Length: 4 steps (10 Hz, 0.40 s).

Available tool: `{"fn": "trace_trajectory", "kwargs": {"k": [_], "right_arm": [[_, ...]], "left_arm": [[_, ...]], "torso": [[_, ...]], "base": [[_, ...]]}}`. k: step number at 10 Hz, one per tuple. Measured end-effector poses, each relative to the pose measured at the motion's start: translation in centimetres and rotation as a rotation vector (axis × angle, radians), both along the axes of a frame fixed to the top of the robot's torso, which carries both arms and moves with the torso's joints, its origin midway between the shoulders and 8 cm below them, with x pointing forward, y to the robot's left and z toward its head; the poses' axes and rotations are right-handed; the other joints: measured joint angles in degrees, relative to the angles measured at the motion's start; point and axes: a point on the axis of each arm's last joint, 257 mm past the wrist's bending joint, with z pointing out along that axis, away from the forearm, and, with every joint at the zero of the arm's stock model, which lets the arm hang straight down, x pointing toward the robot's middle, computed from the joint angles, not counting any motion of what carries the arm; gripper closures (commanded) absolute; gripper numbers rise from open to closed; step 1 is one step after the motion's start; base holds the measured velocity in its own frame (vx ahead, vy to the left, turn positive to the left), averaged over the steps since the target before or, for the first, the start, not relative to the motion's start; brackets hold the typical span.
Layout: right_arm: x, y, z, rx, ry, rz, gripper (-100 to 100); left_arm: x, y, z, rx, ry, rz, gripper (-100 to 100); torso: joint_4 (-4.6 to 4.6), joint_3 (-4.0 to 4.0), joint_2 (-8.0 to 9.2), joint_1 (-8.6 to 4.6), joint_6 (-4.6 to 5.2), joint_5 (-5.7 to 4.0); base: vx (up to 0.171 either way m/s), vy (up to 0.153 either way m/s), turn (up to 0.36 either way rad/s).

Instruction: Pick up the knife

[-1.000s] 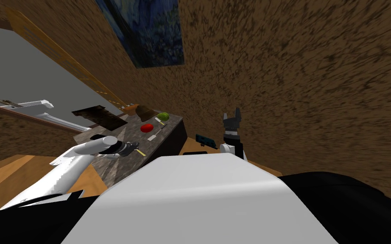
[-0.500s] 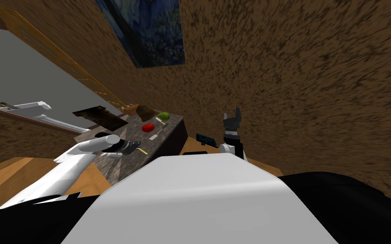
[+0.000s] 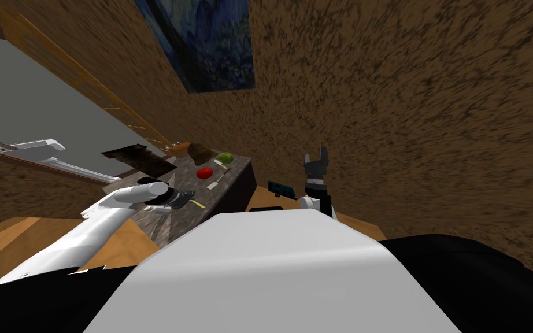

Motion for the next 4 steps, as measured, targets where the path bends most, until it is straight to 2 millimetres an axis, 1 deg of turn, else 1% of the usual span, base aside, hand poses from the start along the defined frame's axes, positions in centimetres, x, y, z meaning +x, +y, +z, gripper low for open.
{"fn": "trace_trajectory", "kwargs": {"k": [2,3,4], "right_arm": [[0.0,0.0,0.0,0.0,0.0,0.0,0],[0.0,0.0,0.0,0.0,0.0,0.0,0],[0.0,0.0,0.0,0.0,0.0,0.0,0]], "left_arm": [[0.15,-0.93,0.22,-0.003,0.0,0.008,100],[0.16,-1.32,0.38,-0.004,0.001,0.012,100],[0.17,-1.39,0.41,-0.004,0.001,0.015,0]], "torso": [[-0.01,0.0,0.0,0.04,-0.05,0.0],[-0.02,-0.04,-0.05,-0.01,-0.03,-0.01],[-0.05,-0.08,-0.12,-0.07,-0.04,-0.01]], "base": [[-0.034,0.046,-0.018],[-0.013,0.019,-0.009],[0.0,0.0,0.0]]}}
